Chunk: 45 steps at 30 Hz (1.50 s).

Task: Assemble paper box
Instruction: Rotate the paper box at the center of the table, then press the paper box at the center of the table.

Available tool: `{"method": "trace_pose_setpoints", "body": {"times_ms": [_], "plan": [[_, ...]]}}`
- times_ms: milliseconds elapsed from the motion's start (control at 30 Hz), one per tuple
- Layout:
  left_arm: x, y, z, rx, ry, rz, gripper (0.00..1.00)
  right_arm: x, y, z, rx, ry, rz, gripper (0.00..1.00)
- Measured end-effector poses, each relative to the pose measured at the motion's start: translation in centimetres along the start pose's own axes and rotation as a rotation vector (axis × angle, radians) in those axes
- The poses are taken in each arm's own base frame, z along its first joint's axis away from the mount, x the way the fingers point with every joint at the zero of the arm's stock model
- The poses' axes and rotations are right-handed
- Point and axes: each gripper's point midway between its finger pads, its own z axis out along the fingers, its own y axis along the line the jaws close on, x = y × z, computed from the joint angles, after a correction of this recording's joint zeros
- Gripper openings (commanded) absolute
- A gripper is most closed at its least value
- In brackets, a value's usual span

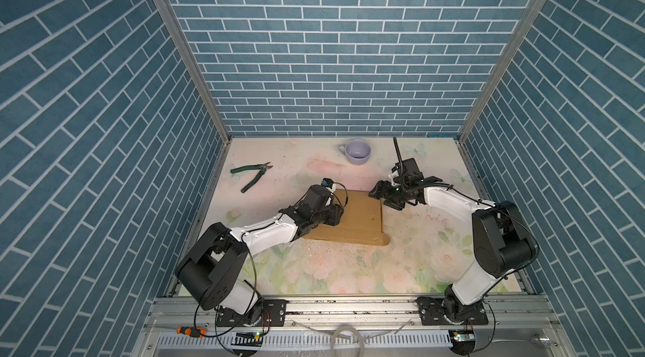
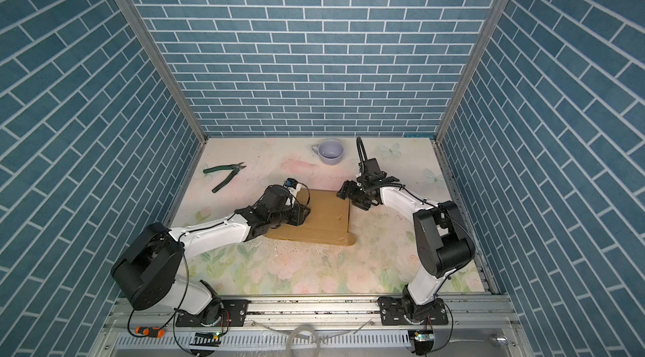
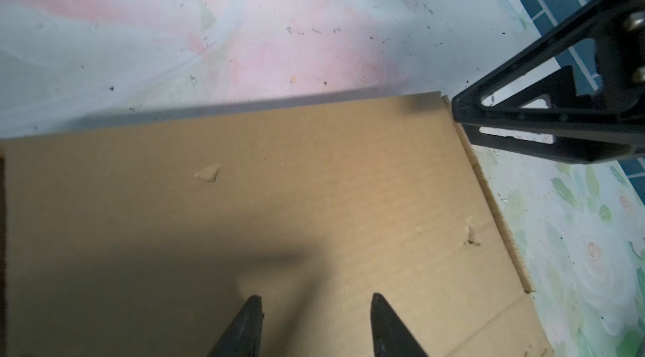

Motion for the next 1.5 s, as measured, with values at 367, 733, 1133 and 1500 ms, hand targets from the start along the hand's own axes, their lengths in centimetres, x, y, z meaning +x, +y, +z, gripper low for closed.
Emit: {"method": "trace_pose_setpoints", "body": {"times_ms": [367, 733, 1133, 1500], "plan": [[-3.0, 2.5, -10.4, -0.095, -0.159, -0.035, 0.77, 3.4, 0.5, -6.4, 0.075, -0.052, -0.169, 0.82], [7.0, 7.8, -10.5, -0.248, -0.016, -0.132, 0.89, 13.5, 0.5, -4.7, 0.183, 0.095, -0.348, 0.83], [8.7, 8.6, -7.8, -0.228, -0.029, -0.135, 0.86, 13.9, -1.1, -1.2, 0.239, 0.125, -0.359, 0.82], [9.3, 7.0, -6.0, -0.13, 0.024, -0.146, 0.75, 14.1, 0.0, -0.6, 0.177, 0.13, -0.356, 0.73]]}}
